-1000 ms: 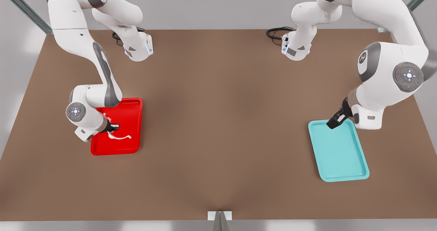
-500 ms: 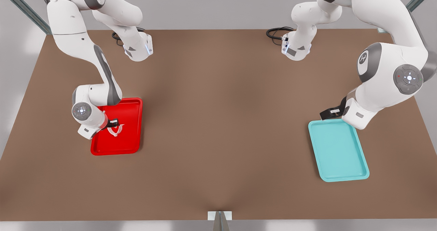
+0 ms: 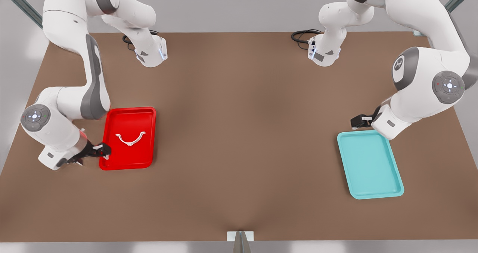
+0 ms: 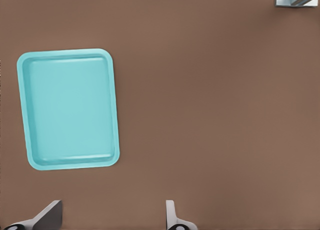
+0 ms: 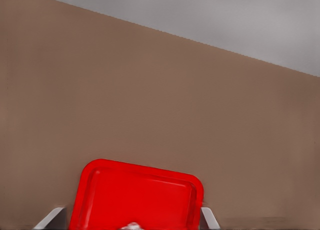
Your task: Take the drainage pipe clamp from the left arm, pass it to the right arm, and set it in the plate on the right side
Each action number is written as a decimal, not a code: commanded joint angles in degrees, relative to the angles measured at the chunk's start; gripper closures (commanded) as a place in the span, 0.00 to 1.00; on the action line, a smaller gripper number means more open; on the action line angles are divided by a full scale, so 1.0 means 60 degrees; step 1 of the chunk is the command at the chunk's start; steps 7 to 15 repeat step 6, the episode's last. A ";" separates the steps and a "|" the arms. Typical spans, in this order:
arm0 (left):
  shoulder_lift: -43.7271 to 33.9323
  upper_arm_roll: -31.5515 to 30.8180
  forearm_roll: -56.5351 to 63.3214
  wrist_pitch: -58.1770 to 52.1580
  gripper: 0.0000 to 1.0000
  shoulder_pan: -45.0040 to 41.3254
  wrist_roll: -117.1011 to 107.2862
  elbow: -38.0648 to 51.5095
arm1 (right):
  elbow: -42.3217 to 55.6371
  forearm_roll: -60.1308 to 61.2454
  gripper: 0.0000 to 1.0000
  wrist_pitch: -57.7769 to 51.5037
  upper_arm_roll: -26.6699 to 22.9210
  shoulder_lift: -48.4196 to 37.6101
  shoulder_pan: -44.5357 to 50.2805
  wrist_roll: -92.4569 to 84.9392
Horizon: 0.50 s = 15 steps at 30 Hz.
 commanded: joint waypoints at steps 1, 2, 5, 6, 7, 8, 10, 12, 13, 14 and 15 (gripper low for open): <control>-0.0012 0.0001 0.0026 -0.0003 0.00 0.0028 0.1522 0.0005 | -0.0264 0.0642 0.00 -0.3487 -0.0034 -0.1252 -0.0112 0.0586; -0.0012 0.0001 0.0026 -0.0002 0.00 0.0028 0.1522 0.0005 | -0.0485 0.0555 0.00 -0.3516 -0.0034 -0.1532 -0.0112 0.0615; -0.0012 0.0001 0.0026 -0.0017 0.00 0.0028 0.1522 0.0005 | -0.0764 0.0555 0.00 -0.3575 -0.0020 -0.1723 -0.0112 0.0630; -0.0012 0.0001 0.0012 -0.0017 0.00 0.0028 0.1522 0.0005 | -0.0764 0.0540 0.00 -0.3575 -0.0020 -0.1708 -0.0098 0.0615; -0.0012 0.0001 0.0012 -0.0017 0.00 0.0028 0.1522 0.0005 | -0.0764 0.0540 0.00 -0.3575 -0.0020 -0.1708 -0.0098 0.0615; -0.0012 0.0001 0.0012 -0.0017 0.00 0.0028 0.1522 0.0005 | -0.0764 0.0540 0.00 -0.3575 -0.0020 -0.1708 -0.0098 0.0615; -0.0012 0.0001 0.0012 -0.0017 0.00 0.0028 0.1522 0.0005 | -0.0764 0.0540 0.00 -0.3575 -0.0020 -0.1708 -0.0098 0.0615; -0.0012 0.0001 0.0012 -0.0017 0.00 0.0028 0.1522 0.0005 | -0.0764 0.0540 0.00 -0.3575 -0.0020 -0.1708 -0.0098 0.0615; -0.0012 0.0001 0.0012 -0.0017 0.00 0.0028 0.1522 0.0005 | -0.0764 0.0540 0.00 -0.3575 -0.0020 -0.1708 -0.0098 0.0615; -0.0012 0.0001 0.0012 -0.0017 0.00 0.0028 0.1522 0.0005 | -0.0764 0.0540 0.00 -0.3575 -0.0020 -0.1708 -0.0098 0.0615; -0.0012 0.0001 0.0012 -0.0017 0.00 0.0028 0.1522 0.0005 | -0.0764 0.0540 0.00 -0.3575 -0.0020 -0.1708 -0.0098 0.0615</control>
